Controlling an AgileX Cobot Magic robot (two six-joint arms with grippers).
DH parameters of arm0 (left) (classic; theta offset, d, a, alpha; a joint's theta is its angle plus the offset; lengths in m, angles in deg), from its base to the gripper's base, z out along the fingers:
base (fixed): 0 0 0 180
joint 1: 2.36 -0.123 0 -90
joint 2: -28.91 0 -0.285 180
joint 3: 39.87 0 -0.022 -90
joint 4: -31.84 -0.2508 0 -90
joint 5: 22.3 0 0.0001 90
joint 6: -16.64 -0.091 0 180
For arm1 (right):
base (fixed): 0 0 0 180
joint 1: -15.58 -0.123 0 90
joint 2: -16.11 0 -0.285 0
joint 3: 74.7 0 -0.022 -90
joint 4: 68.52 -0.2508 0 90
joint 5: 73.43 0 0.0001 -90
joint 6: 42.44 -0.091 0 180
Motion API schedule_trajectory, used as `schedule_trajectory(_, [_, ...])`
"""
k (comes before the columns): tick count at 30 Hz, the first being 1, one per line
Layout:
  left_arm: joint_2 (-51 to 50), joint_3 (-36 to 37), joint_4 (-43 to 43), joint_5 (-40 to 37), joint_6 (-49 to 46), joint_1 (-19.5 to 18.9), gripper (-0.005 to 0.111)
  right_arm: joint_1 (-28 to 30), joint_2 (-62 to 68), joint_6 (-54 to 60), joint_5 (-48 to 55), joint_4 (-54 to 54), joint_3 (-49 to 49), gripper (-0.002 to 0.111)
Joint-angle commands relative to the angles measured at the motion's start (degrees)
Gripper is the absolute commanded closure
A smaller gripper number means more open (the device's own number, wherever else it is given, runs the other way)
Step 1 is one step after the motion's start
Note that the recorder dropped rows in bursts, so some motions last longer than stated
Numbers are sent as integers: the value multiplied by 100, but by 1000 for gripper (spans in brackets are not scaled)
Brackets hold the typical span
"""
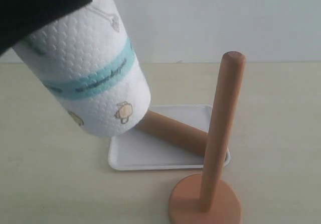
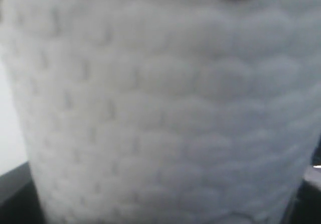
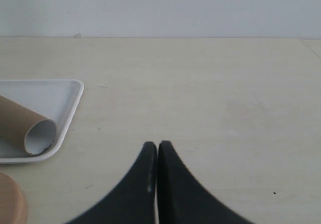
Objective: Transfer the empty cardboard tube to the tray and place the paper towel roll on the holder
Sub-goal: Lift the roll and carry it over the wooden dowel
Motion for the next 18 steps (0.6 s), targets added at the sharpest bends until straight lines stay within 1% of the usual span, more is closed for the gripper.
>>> schedule_trajectory(1, [47, -649, -485, 31, 897, 14, 103, 25, -26, 0, -17, 37, -7, 109])
schedule_trajectory(6, [-44, -1191, -815, 18, 1489, 14, 103, 25, -26, 0, -17, 37, -7, 109])
schedule_trajectory(11, [-465, -1622, -946, 126, 1862, 70, 103, 25, -26, 0, -17, 37, -7, 109])
schedule_trajectory(13, [-659, -1780, -975, 166, 1862, 217, 103, 25, -26, 0, -17, 37, -7, 109])
schedule_trajectory(15, [-865, -1924, -1019, 106, 1829, 475, 103, 25, -26, 0, -17, 37, -7, 109])
schedule_trajectory(18, [-1180, -2129, -1019, -373, 1642, 916, 103, 25, -26, 0, -17, 37, -7, 109])
